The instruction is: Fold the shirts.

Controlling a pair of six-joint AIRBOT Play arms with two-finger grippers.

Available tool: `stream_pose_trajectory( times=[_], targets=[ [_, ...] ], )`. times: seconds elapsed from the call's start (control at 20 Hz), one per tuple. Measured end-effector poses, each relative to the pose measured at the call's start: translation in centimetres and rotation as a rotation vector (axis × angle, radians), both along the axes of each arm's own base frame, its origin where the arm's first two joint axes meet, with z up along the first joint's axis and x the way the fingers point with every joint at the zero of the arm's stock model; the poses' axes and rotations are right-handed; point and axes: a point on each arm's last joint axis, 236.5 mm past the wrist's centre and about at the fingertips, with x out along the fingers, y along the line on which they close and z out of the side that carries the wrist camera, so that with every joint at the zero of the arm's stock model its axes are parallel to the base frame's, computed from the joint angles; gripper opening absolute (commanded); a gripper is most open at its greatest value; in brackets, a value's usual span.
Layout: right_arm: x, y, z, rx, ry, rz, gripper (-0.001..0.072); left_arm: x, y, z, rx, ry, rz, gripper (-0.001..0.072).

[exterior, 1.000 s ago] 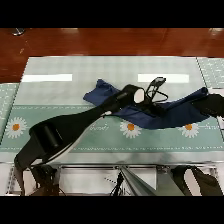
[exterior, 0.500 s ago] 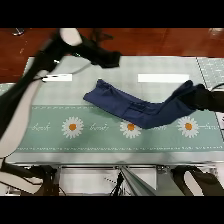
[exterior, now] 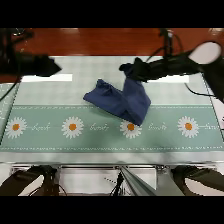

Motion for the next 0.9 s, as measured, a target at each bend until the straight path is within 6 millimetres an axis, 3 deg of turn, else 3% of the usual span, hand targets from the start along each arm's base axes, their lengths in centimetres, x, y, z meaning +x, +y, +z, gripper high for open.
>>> stream_pose_trajectory(
  times=[0.1, 0.25, 0.4, 0.6, 0.65, 0.75, 0.9],
  targets=[
    [1.4, 3.0, -2.4, -0.002, 0.031, 0.037, 0.0023, -3.4, 1.2, -2.7, -0.016, 0.032, 0.052, 0.0022],
    [2.8, 6.5, -5.9, -0.003, 0.078, 0.073, 0.0023, -7.0, 2.1, -6.5, -0.051, 0.075, 0.121, 0.0022],
    [3.7, 8.7, -8.4, 0.014, 0.125, 0.080, 0.0023, -8.9, 2.5, -9.4, -0.078, 0.115, 0.169, 0.0022],
    [4.5, 10.0, -10.1, 0.039, 0.155, 0.059, 0.0024, -9.3, 2.6, -10.9, -0.107, 0.129, 0.203, 0.0023],
    [4.8, 10.1, -10.2, 0.046, 0.156, 0.051, 0.0067, -9.2, 2.5, -10.9, -0.118, 0.122, 0.210, 0.0022],
    [5.2, 10.4, -10.3, 0.059, 0.157, 0.032, 0.0629, -9.0, 2.3, -10.7, -0.140, 0.111, 0.218, 0.0022],
    [5.2, 10.4, -10.3, 0.074, 0.177, 0.031, 0.0625, -8.6, 2.2, -10.5, -0.160, 0.095, 0.228, 0.0022]
  ],
)
